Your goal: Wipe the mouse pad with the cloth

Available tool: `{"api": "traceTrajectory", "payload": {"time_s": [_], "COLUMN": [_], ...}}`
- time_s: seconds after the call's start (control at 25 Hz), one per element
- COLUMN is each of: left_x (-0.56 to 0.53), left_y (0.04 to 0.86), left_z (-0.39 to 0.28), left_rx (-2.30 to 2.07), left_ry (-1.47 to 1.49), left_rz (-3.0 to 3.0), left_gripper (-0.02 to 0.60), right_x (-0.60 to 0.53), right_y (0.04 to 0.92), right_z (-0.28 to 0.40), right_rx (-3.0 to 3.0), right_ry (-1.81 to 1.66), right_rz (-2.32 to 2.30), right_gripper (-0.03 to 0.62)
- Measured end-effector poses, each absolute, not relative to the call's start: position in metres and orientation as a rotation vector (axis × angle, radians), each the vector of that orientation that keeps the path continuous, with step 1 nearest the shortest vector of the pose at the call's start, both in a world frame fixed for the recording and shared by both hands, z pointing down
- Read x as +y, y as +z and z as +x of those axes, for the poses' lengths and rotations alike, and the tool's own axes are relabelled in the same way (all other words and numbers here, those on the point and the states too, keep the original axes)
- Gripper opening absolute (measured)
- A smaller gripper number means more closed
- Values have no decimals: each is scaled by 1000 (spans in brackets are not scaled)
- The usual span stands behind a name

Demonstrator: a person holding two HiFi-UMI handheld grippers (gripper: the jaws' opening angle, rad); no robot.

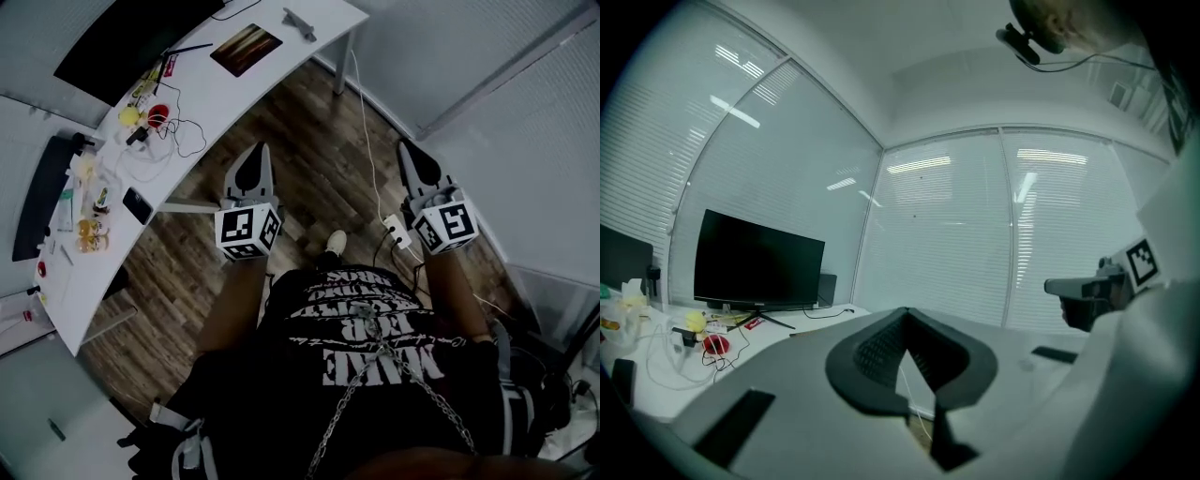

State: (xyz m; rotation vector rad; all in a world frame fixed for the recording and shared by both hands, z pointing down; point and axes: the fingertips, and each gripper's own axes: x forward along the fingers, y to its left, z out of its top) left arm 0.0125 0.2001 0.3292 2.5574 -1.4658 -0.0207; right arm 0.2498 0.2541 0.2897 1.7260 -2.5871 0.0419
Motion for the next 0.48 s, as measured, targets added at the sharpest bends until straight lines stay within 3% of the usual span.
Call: {"api": "traceTrajectory", "payload": {"time_s": [0.48], "left_x": [169], "left_y": [301], "left_z": [9], "left_rx": [-1590], "left_ry": [-43], "left_rz": [2514], "left_gripper": [6], "right_x": [206], "right_y": [270], "right_z": [259], "right_rx": [-2669], "right_ry": [36], "right_rz": [1620], "right_gripper": [0]}}
